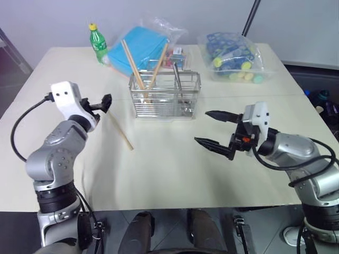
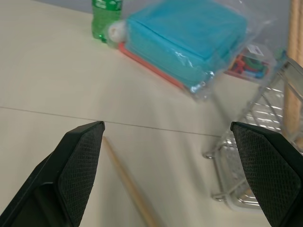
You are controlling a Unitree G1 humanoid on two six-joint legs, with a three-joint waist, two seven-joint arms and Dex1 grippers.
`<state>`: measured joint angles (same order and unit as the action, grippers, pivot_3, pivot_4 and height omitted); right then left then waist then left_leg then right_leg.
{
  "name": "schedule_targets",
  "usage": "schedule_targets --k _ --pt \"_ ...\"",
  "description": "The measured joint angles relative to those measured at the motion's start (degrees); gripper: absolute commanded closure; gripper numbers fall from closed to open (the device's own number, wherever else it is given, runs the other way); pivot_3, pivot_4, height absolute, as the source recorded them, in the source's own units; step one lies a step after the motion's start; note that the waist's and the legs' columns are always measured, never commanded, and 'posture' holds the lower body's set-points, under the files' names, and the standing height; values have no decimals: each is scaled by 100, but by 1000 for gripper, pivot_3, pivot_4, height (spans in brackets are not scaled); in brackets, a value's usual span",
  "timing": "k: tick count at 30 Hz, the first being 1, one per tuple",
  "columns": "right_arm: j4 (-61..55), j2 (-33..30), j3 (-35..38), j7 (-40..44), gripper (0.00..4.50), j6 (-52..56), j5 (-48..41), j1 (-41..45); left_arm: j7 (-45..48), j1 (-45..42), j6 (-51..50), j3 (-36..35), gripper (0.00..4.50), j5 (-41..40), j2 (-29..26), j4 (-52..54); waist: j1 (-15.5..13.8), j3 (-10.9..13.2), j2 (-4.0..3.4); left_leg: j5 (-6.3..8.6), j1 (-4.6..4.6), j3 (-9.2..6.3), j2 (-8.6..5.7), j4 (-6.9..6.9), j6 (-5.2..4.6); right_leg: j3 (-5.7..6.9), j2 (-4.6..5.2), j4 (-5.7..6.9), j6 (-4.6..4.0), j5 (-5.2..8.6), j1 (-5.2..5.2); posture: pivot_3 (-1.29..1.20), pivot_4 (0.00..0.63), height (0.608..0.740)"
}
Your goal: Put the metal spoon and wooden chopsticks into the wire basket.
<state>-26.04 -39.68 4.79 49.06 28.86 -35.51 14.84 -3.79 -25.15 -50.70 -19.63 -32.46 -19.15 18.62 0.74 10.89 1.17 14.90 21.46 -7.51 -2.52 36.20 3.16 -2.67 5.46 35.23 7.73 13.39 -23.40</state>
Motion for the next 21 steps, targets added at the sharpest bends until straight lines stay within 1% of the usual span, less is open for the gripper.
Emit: schedule_targets --k 4,7,10,16,21 --pt "34 -19 0 71 0 91 -54 97 -504 4 -103 306 23 421 357 5 -7 0 0 0 1 0 0 1 0 0 0 -1 0 0 0 0 150 740" --pt "32 -21 0 75 0 142 -75 110 -927 -62 -255 312 23 701 623 -111 -13 0 0 0 2 0 0 1 0 0 0 -1 0 0 0 0 150 740" --pt "16 -97 3 91 0 222 -87 97 -1280 -310 -288 309 23 999 818 -479 -21 0 1 0 3 0 -2 2 0 1 0 -2 0 0 1 0 150 740" --pt "-87 -197 54 103 0 322 -155 64 -1425 -562 -245 481 23 1422 1086 -1141 -17 -1 1 0 4 1 -2 2 0 1 1 -4 0 0 0 0 150 740" --pt "-198 -199 76 55 0 335 -183 -29 -1588 -835 -224 468 23 1700 1302 -1710 -10 -1 2 0 4 1 -2 1 0 1 0 -4 1 0 0 0 150 740"
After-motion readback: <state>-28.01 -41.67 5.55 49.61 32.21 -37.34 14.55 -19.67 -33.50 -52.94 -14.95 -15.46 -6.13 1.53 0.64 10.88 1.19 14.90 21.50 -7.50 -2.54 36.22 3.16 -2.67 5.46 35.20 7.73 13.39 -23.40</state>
